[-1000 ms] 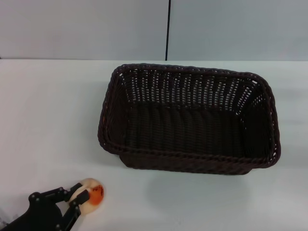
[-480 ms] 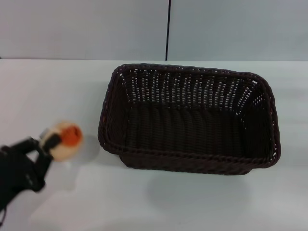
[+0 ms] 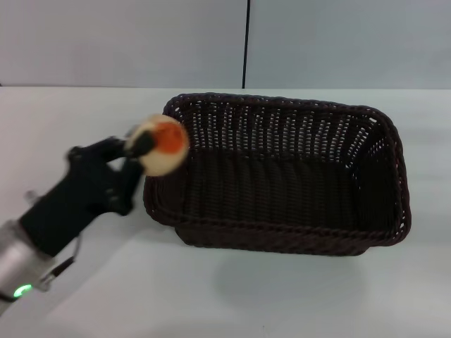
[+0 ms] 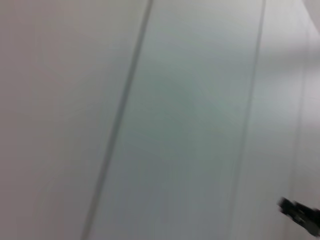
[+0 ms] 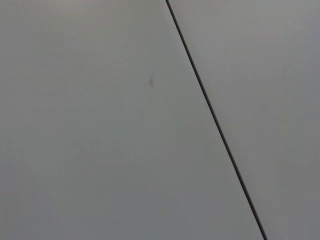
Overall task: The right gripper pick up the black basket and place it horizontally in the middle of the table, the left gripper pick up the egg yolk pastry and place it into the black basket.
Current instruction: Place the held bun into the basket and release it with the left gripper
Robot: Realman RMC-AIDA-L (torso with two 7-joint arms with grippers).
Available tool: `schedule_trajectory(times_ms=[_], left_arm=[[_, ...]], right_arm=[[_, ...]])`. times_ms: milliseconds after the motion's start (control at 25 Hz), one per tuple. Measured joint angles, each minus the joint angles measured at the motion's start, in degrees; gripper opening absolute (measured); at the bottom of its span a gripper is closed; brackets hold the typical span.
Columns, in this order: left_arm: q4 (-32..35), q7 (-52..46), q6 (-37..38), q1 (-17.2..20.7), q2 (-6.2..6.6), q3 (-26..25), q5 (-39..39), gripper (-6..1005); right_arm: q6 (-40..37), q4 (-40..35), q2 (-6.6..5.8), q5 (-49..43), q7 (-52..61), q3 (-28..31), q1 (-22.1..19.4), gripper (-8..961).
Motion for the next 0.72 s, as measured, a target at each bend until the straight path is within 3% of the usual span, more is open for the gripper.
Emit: schedule_trajectory(times_ms=[80, 400, 640, 720], left_arm=[[-1.73, -0.19, -3.38, -2.51, -0.04, 2.61, 0.03, 58], [-5.13, -0.35, -6.43, -3.17, -0.18, 2.35, 0.02, 52], [-5.39, -0.01, -3.4, -2.88, -0.12, 2.19, -0.29, 180], [-5.42, 0.27, -0.09, -2.43, -0.11, 1.57, -0.37, 292]], right_arm=[[0.0, 0.1, 0.16, -0.2, 0.01, -0.12, 0.1, 405], [-2.3, 0.6, 0.36, -0.04, 2.64, -0.27, 0.14, 405], [-4.57, 0.37, 0.36, 0.07, 4.4, -0.08, 0.07, 405], [-5.03, 0.35, 0.36, 0.07, 4.7, -0.14, -0.1, 405]])
